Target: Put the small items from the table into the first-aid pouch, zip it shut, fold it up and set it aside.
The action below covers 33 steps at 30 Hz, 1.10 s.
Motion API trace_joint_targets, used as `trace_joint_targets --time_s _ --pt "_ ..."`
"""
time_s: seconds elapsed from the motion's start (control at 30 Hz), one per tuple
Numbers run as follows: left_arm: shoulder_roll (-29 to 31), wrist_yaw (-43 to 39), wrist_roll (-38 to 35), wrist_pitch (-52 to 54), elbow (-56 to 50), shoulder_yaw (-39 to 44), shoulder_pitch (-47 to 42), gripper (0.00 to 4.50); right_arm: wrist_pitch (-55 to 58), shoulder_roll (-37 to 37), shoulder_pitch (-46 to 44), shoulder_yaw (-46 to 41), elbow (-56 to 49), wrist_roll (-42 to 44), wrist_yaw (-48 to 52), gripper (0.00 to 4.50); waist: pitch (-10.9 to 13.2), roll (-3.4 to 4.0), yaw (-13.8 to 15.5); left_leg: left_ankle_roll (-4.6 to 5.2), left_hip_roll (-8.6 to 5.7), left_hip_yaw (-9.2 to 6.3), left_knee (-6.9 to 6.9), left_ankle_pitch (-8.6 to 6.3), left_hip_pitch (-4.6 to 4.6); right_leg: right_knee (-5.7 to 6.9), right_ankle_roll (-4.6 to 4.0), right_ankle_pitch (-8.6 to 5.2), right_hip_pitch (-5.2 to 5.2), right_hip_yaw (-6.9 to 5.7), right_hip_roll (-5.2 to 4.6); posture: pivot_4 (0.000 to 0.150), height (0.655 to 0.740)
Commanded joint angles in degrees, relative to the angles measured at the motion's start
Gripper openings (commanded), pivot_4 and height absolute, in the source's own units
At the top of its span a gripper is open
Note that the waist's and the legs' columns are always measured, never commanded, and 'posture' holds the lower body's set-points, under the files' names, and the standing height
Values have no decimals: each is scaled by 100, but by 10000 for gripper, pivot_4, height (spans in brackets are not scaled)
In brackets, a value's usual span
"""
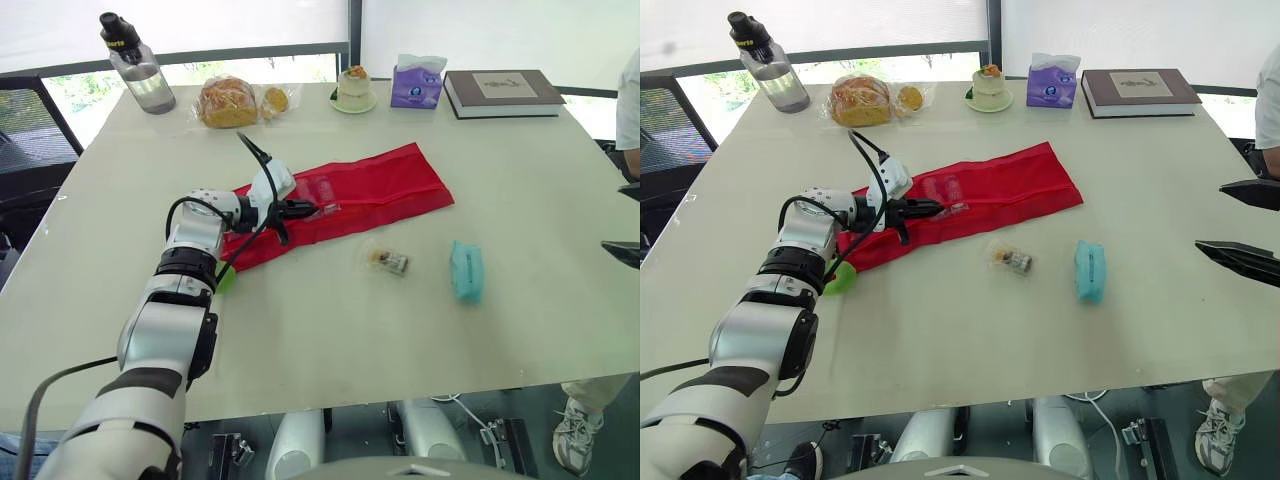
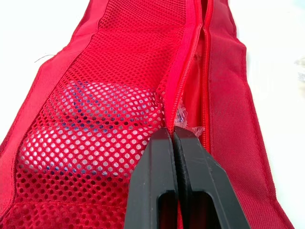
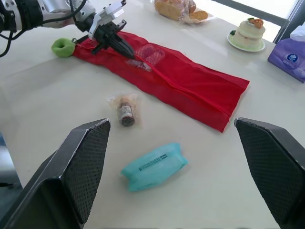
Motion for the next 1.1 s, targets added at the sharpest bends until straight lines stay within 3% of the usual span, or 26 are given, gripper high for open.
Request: trace_joint_targets --time_s 0.03,0.3,0.53,0.83,1.07,1.1 --pt "95 -73 -99 94 -438 86 60 0 -45 130 -205 342 -199 114 -238 44457 0 0 -4 0 0 0 0 0 0 1 0 0 0 0 0 1500 7400" --pt "148 -114 -145 398 -956 103 290 0 -15 807 -188 1760 -1106 -82 -1092 44457 0 0 -1 0 1 -2 4 0 -1 3 -1 1 0 0 1 1500 7400" --pt "27 -72 -183 613 -1303 57 402 0 -441 1598 -997 3678 -1283 -1277 -2176 44457 -1 0 5 0 1 -3 8 0 -3 4 -1 0 -1 -2 1 1500 7400" --pt "-25 -17 -197 606 -1328 59 339 0 -794 2663 -2047 5808 -247 -3067 -2989 44457 -1 -1 19 0 1 -4 17 0 -5 6 -2 1 -1 -5 0 1500 7400" --pt "-89 1 -191 533 -1246 42 339 0 -912 2956 -2462 6396 564 -3673 -2854 44457 -1 -1 35 0 0 -7 19 0 -8 6 -2 1 -1 -9 0 1500 7400" --pt "-93 6 -188 517 -1227 43 339 0 -907 3026 -2485 6355 589 -3648 -2864 42109 -1 -1 30 0 0 -7 19 0 -8 6 -2 1 -1 -9 0 1500 7400"
